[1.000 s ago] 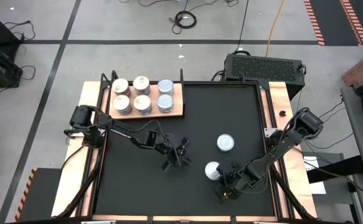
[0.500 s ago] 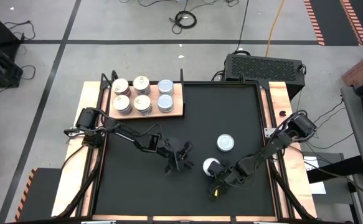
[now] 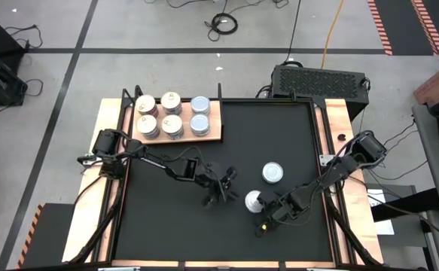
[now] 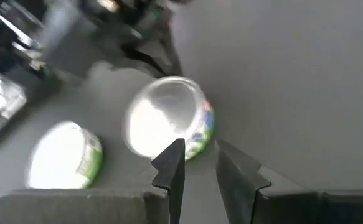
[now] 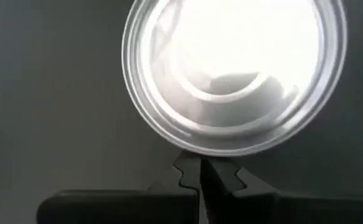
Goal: Stack canned seafood by type on shelf
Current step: Stack the bottom green tuna can on the top green tuna can on the shelf
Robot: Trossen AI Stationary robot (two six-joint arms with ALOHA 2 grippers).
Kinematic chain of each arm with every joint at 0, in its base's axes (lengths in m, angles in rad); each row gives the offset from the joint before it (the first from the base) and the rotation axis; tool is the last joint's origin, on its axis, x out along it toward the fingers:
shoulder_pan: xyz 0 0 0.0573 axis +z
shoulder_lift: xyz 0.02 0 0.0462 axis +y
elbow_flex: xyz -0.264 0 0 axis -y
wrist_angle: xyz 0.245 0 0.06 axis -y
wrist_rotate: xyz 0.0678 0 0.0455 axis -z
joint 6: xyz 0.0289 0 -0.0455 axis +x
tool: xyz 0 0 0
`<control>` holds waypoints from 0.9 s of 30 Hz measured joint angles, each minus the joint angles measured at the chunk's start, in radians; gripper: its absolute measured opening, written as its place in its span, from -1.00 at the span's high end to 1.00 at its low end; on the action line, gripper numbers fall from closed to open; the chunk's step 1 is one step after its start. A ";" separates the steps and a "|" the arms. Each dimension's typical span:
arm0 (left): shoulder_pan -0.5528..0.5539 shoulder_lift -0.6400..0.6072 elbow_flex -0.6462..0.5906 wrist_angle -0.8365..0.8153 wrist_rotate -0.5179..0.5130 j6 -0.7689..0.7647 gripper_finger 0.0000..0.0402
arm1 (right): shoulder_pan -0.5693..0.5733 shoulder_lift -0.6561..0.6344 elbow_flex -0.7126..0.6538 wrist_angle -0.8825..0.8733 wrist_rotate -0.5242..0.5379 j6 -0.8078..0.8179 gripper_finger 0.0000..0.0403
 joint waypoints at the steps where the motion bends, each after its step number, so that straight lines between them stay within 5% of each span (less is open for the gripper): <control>1: 0.002 0.000 0.000 -0.021 0.001 0.002 0.55 | -0.010 0.000 0.000 0.010 0.017 -0.023 1.00; 8: 0.016 0.000 0.000 -0.063 0.002 0.009 0.55 | -0.105 0.000 0.000 0.083 0.081 -0.189 1.00; 27: 0.053 0.103 0.000 -0.014 -0.025 0.006 0.55 | -0.123 0.001 0.001 0.092 -0.043 -0.206 1.00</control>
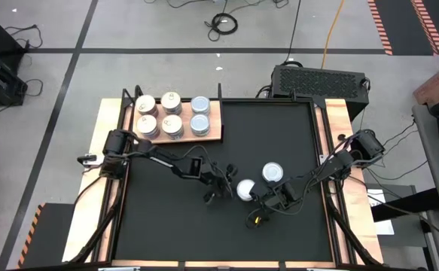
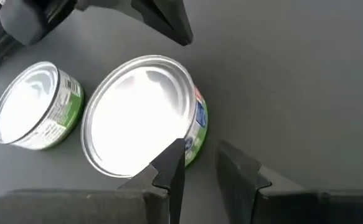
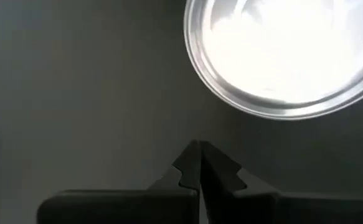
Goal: Stack canned seafood by type on shelf
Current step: Stack the bottom green tuna can on the top green tuna can on the shelf
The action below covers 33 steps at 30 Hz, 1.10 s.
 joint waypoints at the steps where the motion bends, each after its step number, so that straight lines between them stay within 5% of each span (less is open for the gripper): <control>1: 0.000 0.009 0.000 0.014 0.000 0.000 0.55 | 0.000 0.000 0.000 -0.013 -0.014 0.008 1.00; 16: -0.037 -0.023 0.000 0.013 -0.078 0.077 0.55 | -0.064 0.000 -0.001 -0.101 0.057 -0.058 1.00; 33: -0.040 -0.017 -0.001 -0.032 -0.141 0.109 0.55 | -0.109 0.000 0.000 0.063 0.067 -0.176 1.00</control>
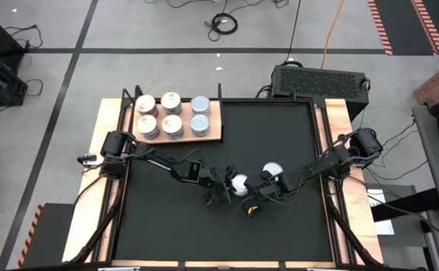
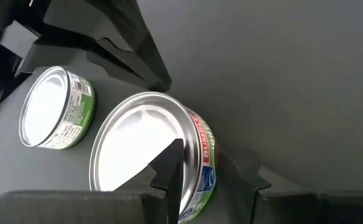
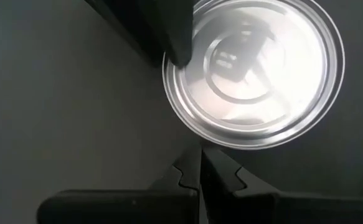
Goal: Stack canned seafood by type on shelf
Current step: Stack the bottom green tuna can on the top green tuna can on the shelf
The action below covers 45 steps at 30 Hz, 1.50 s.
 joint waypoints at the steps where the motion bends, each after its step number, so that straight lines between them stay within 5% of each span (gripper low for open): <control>1: 0.000 0.000 0.000 -0.001 -0.007 0.000 0.55 | 0.000 0.000 0.000 0.000 0.000 0.000 1.00; 15: 0.001 0.000 0.001 -0.013 -0.119 -0.003 0.57 | 0.000 0.000 0.000 0.000 -0.002 -0.005 1.00; 22: 0.000 0.000 0.001 -0.008 -0.130 -0.003 0.95 | 0.000 0.000 0.000 0.000 -0.002 -0.009 1.00; 45: -0.020 -0.135 -0.002 -0.127 -0.212 -0.030 1.00 | 0.083 0.001 0.001 0.009 0.077 0.010 1.00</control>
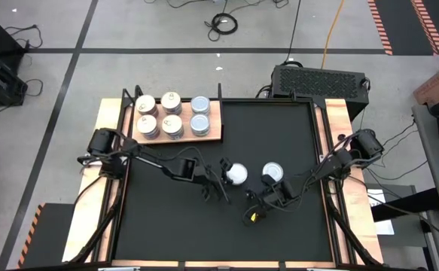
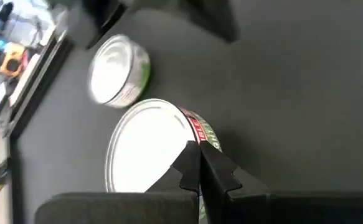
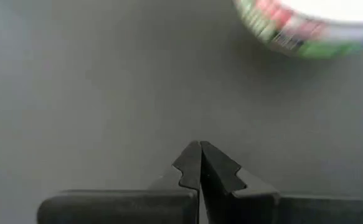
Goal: Stack canned seafood by type on shelf
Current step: Stack the bottom green tuna can on the top green tuna can on the shelf
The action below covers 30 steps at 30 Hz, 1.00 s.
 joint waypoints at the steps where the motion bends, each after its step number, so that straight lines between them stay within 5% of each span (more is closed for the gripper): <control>1: 0.000 -0.010 0.000 -0.008 -0.019 0.000 1.00 | 0.003 0.000 0.000 -0.001 0.001 0.000 1.00; 17: 0.017 -0.248 0.001 -0.124 -0.109 -0.027 1.00 | 0.034 0.000 0.000 -0.001 0.027 0.019 1.00; 30: 0.139 -0.495 0.001 -0.376 -0.114 -0.079 1.00 | 0.034 0.000 0.000 0.010 0.059 0.014 1.00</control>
